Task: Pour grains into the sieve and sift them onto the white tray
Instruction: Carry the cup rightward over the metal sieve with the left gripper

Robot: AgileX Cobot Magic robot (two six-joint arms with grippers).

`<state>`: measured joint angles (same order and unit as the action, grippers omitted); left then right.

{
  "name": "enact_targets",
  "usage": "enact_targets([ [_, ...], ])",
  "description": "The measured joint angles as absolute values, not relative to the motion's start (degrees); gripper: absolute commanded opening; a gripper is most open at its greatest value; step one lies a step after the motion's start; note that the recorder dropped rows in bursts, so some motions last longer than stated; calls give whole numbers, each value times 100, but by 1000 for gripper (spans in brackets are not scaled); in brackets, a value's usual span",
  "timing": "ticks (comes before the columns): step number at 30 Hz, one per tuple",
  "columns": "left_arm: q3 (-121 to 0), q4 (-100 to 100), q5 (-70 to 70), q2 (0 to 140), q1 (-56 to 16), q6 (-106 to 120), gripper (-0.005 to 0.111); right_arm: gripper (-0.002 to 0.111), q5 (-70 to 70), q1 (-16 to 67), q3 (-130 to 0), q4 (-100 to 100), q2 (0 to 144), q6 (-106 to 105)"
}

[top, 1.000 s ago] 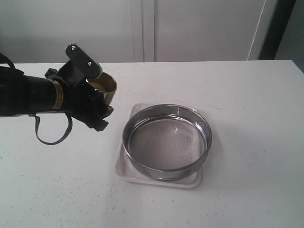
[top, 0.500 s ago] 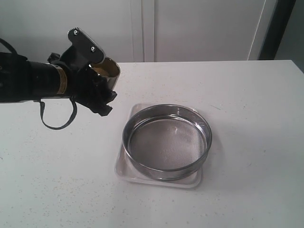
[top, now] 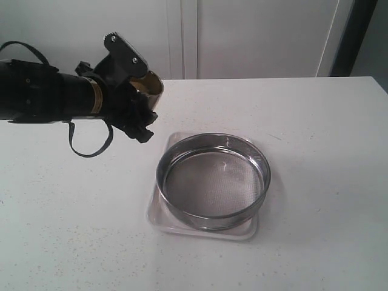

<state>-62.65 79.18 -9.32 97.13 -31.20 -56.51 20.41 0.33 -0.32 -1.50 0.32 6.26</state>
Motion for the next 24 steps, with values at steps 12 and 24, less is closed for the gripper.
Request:
enact_targets([
  [12, -6289, 8954, -421, 9910, -3587, -5651, 0, 0, 2041, 33, -32, -150, 32, 626],
  [24, -6289, 9468, 32, 9910, -3744, -5640, 0, 0, 2041, 33, -32, -150, 32, 626],
])
